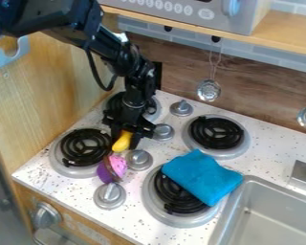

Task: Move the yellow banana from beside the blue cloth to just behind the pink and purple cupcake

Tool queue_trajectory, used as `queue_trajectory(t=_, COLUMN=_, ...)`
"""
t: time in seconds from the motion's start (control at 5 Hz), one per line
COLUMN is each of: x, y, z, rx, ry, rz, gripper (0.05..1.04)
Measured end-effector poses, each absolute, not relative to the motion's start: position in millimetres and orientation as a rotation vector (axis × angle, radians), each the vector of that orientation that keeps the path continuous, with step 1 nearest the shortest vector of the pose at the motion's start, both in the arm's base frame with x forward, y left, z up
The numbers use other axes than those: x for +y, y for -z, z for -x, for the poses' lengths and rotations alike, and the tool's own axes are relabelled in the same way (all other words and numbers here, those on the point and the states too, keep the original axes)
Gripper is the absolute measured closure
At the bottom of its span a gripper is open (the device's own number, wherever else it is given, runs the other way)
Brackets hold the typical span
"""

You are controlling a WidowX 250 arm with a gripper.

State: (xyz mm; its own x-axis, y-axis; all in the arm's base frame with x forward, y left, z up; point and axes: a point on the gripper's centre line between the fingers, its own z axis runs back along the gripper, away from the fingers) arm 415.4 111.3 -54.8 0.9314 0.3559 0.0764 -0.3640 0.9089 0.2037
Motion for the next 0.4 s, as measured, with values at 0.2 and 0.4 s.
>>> queue_trajectory(t=0.2, x=109, y=55, z=-416, rx=-0.034, ry=-0.359, rz=-0.195, gripper=0.201)
queue_trajectory(t=0.4, x=104, y=42, z=-417, rx=-0.055, ry=-0.346, rz=-0.164, gripper=0.091)
